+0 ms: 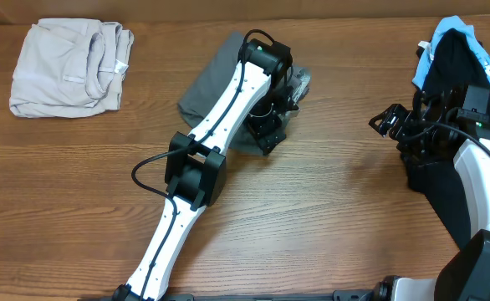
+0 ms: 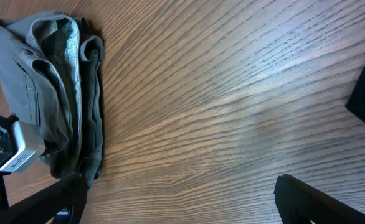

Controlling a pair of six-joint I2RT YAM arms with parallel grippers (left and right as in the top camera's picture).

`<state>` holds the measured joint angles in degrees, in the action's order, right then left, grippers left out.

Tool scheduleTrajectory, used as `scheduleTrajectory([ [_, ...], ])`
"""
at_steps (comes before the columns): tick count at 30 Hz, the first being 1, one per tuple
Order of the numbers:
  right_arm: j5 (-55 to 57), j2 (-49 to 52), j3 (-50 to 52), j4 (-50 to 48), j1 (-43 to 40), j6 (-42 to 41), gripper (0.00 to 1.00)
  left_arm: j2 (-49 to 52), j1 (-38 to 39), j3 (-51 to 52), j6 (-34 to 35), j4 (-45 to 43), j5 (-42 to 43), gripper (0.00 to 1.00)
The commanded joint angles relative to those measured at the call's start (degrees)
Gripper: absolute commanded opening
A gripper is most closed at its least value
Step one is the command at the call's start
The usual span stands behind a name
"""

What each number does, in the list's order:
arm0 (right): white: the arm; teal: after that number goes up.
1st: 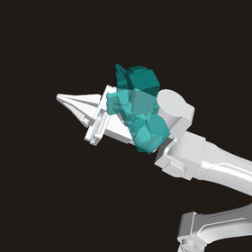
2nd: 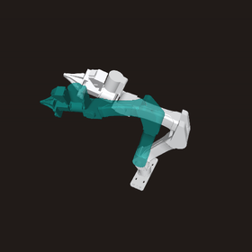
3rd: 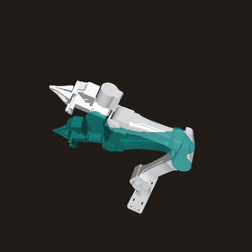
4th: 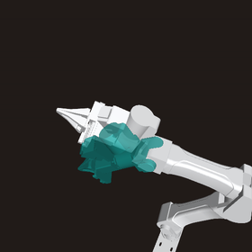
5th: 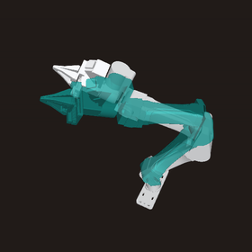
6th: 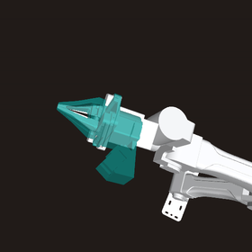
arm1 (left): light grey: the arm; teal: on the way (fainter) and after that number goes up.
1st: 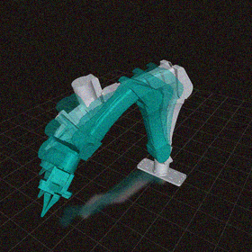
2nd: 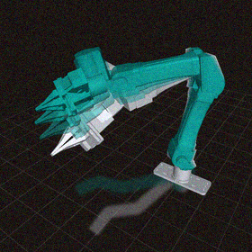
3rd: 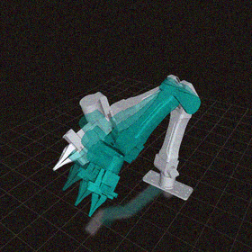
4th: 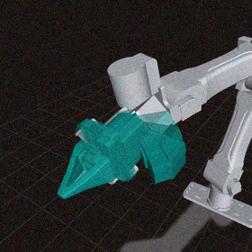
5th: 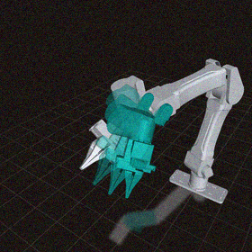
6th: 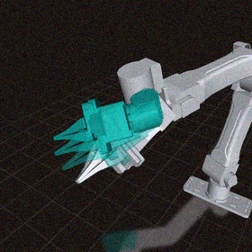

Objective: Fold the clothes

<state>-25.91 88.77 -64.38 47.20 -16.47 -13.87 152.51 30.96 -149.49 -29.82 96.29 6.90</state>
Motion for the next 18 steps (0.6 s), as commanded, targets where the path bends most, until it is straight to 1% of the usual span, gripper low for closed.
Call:
scheduleTrajectory([
  [1,0.37,-0.09,-0.17,-0.2,0.0,0.44,1.0,0.5,0.76,2.19,-1.75,0.46,2.75,1.0],
  [5,0.37,-0.09,-0.17,-0.17,0.0,0.44,1.0,0.5,1.14,9.03,-1.77,-1.36,1.18,1.0],
  [9,0.37,-0.11,-0.17,-0.44,0.0,0.42,1.0,0.5,1.95,17.0,-1.11,-5.88,-3.04,1.0],
  [11,0.37,-0.11,-0.17,-0.7,0.0,0.42,1.0,0.5,2.51,20.85,0.39,-9.9,-5.64,1.0],
  [13,0.35,-0.11,-0.17,-0.83,0.0,0.42,1.0,0.5,3.08,23.87,3.89,-14.45,-9.25,0.99],
  [14,0.37,-0.11,-0.17,-0.83,0.0,0.42,1.0,0.5,3.23,24.98,4.72,-15.96,-10.6,0.91],
  [15,0.37,-0.11,-0.17,-0.83,0.0,0.42,1.0,0.5,3.34,25.55,5.01,-16.87,-12.0,0.82],
  [17,0.37,-0.11,-0.17,-0.83,0.0,0.42,1.0,0.5,3.3,25.7,7.89,-18.27,-15.54,0.56],
  [18,0.35,-0.11,-0.17,-0.83,0.0,0.42,1.0,0.5,3.15,25.68,9.92,-19.17,-17.09,0.41],
])
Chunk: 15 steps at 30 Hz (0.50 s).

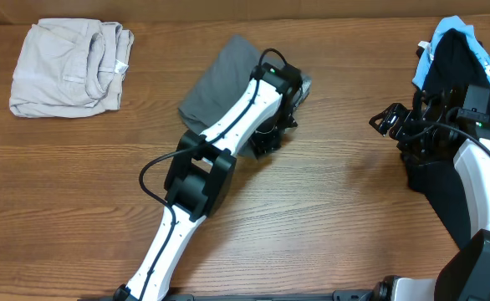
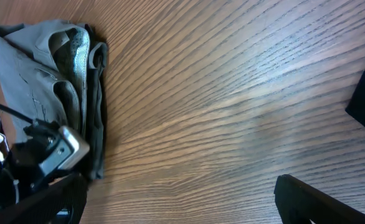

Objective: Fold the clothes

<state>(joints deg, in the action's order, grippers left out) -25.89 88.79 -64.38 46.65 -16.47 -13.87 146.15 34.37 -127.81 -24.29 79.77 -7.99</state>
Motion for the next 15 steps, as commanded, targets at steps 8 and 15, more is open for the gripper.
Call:
scheduleTrajectory([
  [8,0.11,-0.13,-0.17,-0.72,0.0,0.17,1.0,6.84,-0.7,3.63,12.17,-5.7,-4.2,0.04],
  [15,0.11,-0.13,-0.17,-0.81,0.0,0.2,1.0,6.34,-1.27,-6.36,15.8,0.46,-6.16,0.04],
])
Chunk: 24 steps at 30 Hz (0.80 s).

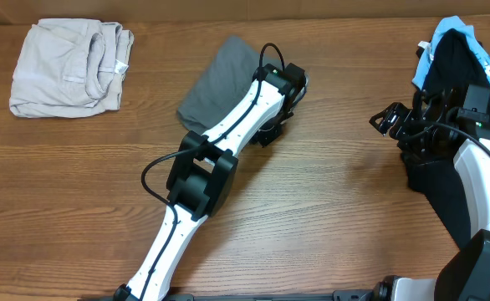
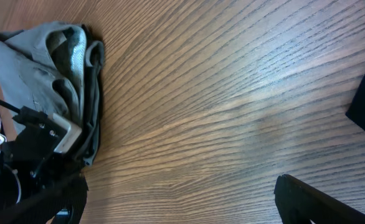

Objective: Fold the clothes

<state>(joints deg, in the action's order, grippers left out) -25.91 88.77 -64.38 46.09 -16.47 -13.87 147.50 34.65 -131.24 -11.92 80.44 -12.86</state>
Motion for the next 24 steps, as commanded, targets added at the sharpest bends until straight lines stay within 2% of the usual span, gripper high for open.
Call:
scheduleTrajectory([
  [1,0.15,-0.09,-0.17,-0.17,0.0,0.2,1.0,4.7,-1.73,-5.6,3.45,0.98,-1.29,0.04],
  [12,0.13,-0.11,-0.17,0.13,0.0,0.2,1.0,3.43,-3.96,-30.27,2.95,10.73,-2.43,0.04],
  [24,0.13,-0.11,-0.17,0.31,0.0,0.22,1.0,3.43,-5.07,-33.68,2.91,13.0,-6.51,0.04],
])
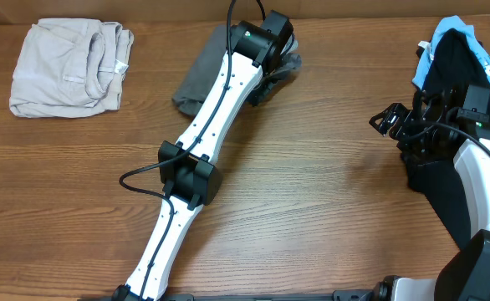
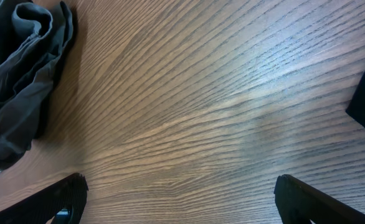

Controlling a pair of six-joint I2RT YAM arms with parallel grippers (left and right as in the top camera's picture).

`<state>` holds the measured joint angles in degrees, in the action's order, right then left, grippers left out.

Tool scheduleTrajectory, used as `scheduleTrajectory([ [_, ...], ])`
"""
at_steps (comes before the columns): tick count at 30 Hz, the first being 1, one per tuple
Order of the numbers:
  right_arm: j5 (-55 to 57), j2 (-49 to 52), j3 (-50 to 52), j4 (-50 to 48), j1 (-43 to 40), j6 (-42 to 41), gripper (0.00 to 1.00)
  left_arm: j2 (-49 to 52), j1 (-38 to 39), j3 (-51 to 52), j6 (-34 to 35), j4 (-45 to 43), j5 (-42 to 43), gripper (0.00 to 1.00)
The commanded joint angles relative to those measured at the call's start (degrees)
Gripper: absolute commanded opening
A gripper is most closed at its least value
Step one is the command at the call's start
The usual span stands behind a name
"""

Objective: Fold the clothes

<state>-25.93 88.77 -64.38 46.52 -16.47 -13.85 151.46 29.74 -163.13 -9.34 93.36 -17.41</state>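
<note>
A dark grey garment (image 1: 196, 79) lies at the far middle of the table, and its right end (image 1: 280, 71) is bunched up and raised under my left gripper (image 1: 273, 57). The left gripper appears shut on that bunch, though its fingertips are hidden by the wrist. In the right wrist view the same grey garment (image 2: 20, 68) hangs crumpled at the top left. My right gripper (image 1: 387, 121) stays at the right side, low over bare wood. The right gripper (image 2: 181, 202) is open wide with nothing between its fingers (image 2: 298, 196).
A folded beige garment (image 1: 69, 67) lies at the far left. A black garment with a light blue piece (image 1: 446, 50) is heaped at the far right beside the right arm. The wooden table (image 1: 312, 209) is bare between the arms.
My left arm has stretched farther back, and its gripper is now at the table's far edge with the grey garment's right end bunched and lifted. The right arm has not moved.
The left gripper was down at the right edge of the folded grey garment. At the following two moments it stayed low on that edge, a little farther back each time. Now that edge is raised and crumpled toward the far side. The right gripper stayed open throughout.
</note>
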Motion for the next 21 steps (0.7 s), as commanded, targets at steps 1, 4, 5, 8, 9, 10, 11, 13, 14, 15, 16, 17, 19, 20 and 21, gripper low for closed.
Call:
scheduleTrajectory([
  [1,0.17,-0.11,-0.17,-0.11,0.0,0.2,1.0,-0.52,-0.15,-1.79,0.33,0.26,-2.6,0.04],
  [4,0.17,-0.09,-0.17,-0.11,0.0,0.2,1.0,-0.52,-0.22,-1.79,0.13,0.72,-4.24,0.04],
  [5,0.17,-0.11,-0.17,-0.11,0.0,0.2,1.0,-0.55,-0.26,-1.79,0.15,0.76,-4.2,0.04],
  [8,0.17,-0.11,-0.17,-0.07,0.0,0.2,1.0,-1.27,-0.66,-1.79,0.15,1.22,-4.59,0.04],
  [9,0.17,-0.11,-0.17,-0.04,0.0,0.2,1.0,-1.77,-0.87,-1.79,0.15,1.36,-5.29,0.04],
  [10,0.17,-0.09,-0.17,0.0,0.0,0.2,1.0,-2.38,-1.14,-1.79,0.17,1.42,-6.1,0.04],
  [11,0.17,-0.11,-0.17,0.0,0.0,0.2,1.0,-3.39,-1.55,-1.79,0.2,1.4,-6.88,0.04],
  [13,0.15,-0.11,-0.17,-0.09,0.0,0.2,1.0,-5.44,-2.67,-1.79,0.2,1.2,-6.99,0.04],
  [14,0.15,-0.11,-0.17,-0.13,0.0,0.2,1.0,-6.73,-3.43,-1.79,0.2,1.09,-6.97,0.04],
  [15,0.15,-0.11,-0.17,-0.13,0.0,0.2,1.0,-7.65,-4.0,-1.79,0.2,1.03,-6.97,0.04],
  [16,0.15,-0.11,-0.17,-0.11,0.0,0.2,1.0,-8.72,-4.74,-1.79,0.2,0.87,-6.97,0.04],
  [17,0.15,-0.11,-0.17,-0.11,0.0,0.17,1.0,-9.86,-5.68,-1.79,0.28,0.68,-6.93,0.04],
  [19,0.13,-0.11,-0.17,-0.11,0.0,0.2,1.0,-11.43,-7.43,-1.79,0.42,0.2,-6.27,0.04],
  [20,0.15,-0.09,-0.17,-0.11,0.0,0.2,1.0,-11.91,-8.26,-1.79,0.39,0.0,-5.84,0.04],
  [21,0.15,-0.09,-0.17,-0.11,0.0,0.2,1.0,-12.33,-9.09,-1.79,0.42,-0.09,-5.44,0.04],
])
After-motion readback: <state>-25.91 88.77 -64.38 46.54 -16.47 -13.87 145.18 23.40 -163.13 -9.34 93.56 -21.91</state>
